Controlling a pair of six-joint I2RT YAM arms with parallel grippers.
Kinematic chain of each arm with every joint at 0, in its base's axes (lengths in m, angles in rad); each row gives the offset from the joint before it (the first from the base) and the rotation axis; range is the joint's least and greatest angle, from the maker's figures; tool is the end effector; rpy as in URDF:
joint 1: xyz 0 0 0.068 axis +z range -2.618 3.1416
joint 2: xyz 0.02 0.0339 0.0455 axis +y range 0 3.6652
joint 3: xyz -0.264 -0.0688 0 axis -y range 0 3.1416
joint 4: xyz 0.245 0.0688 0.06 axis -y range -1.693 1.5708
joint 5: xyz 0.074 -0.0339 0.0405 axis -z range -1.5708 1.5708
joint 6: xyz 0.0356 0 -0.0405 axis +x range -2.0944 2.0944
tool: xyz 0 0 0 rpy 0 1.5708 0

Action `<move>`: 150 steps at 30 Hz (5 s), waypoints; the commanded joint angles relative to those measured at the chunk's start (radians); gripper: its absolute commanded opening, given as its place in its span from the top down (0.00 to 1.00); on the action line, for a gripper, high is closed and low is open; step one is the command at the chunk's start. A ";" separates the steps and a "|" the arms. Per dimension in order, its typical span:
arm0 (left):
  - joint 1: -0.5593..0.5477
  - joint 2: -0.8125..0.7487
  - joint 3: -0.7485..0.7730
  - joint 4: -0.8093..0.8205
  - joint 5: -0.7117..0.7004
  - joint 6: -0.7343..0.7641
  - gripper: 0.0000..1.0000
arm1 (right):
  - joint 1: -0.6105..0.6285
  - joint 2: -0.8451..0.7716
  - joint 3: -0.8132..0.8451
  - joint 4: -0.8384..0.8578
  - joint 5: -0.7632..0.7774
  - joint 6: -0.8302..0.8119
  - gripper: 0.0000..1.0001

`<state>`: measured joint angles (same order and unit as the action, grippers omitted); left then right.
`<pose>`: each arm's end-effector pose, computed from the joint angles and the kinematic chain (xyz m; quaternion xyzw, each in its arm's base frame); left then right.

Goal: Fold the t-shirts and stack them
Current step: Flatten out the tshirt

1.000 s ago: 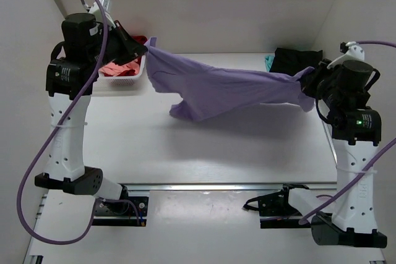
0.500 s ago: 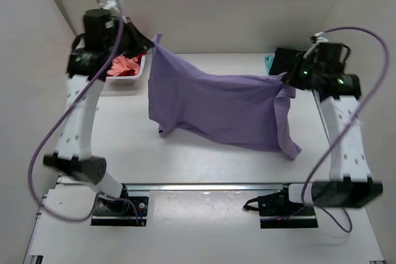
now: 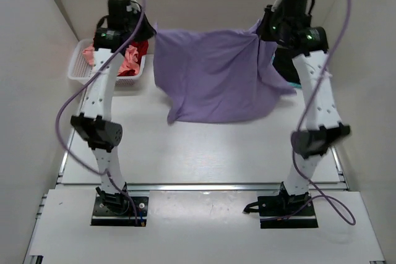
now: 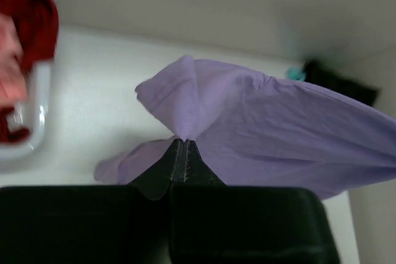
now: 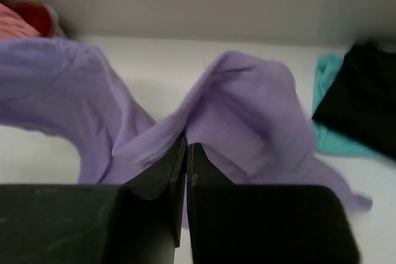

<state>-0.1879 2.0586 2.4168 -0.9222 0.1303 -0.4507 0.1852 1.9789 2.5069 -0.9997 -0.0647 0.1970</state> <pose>0.4358 -0.0876 0.4304 -0.0834 0.8707 -0.2053 0.4391 0.3964 0.0766 0.4813 -0.0119 0.8524 0.1262 0.5073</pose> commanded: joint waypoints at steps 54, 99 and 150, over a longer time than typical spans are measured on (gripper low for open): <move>-0.076 -1.074 -1.714 0.029 0.014 0.053 1.00 | 0.108 -0.405 -1.576 0.331 0.031 0.142 0.60; -0.137 -0.884 -1.236 -0.047 -0.276 0.113 1.00 | -0.391 -0.908 -1.625 -0.286 0.061 0.352 1.00; 0.045 -0.935 -0.993 0.212 -0.216 0.014 1.00 | -0.339 -0.632 -1.102 0.110 -0.064 0.183 1.00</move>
<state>-0.1539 1.0924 1.4433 -0.7773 -0.0910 -0.4118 -0.1463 1.2774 1.4017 -0.9337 -0.1013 0.3779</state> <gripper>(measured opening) 0.015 0.009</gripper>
